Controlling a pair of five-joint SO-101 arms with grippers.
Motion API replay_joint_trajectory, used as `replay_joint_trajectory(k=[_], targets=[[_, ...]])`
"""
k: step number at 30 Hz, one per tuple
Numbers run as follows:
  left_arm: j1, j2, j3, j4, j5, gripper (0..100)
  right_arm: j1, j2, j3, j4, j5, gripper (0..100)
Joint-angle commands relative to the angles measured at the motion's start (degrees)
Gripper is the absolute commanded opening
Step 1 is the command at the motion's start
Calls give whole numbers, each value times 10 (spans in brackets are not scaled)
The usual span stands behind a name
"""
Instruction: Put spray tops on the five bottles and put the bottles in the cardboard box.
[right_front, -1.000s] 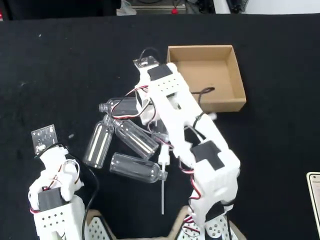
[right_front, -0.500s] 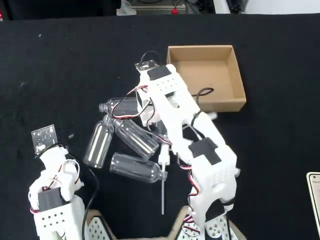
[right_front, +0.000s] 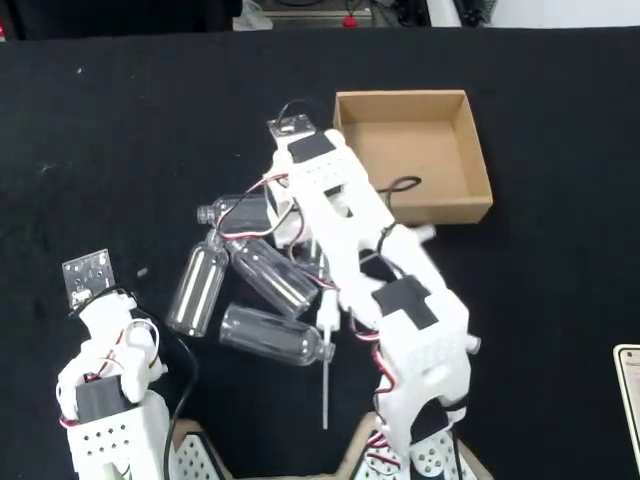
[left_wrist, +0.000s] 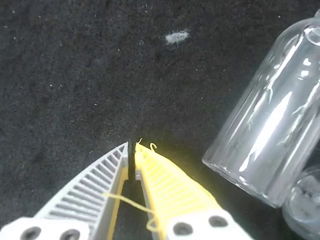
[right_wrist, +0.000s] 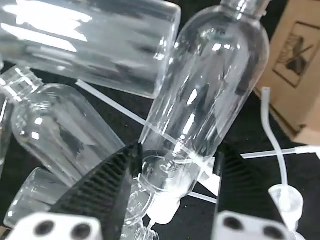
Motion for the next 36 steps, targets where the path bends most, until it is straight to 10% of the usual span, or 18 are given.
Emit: replay_joint_trajectory(k=[1, 17, 36], targets=[[0, -2, 11, 4, 5, 30, -12, -5, 7, -29, -4, 234], [0, -2, 11, 4, 5, 30, -12, -163, 203, -180, -5, 293], [0, -2, 11, 4, 5, 30, 36, -283, 178, -57, 47, 149]])
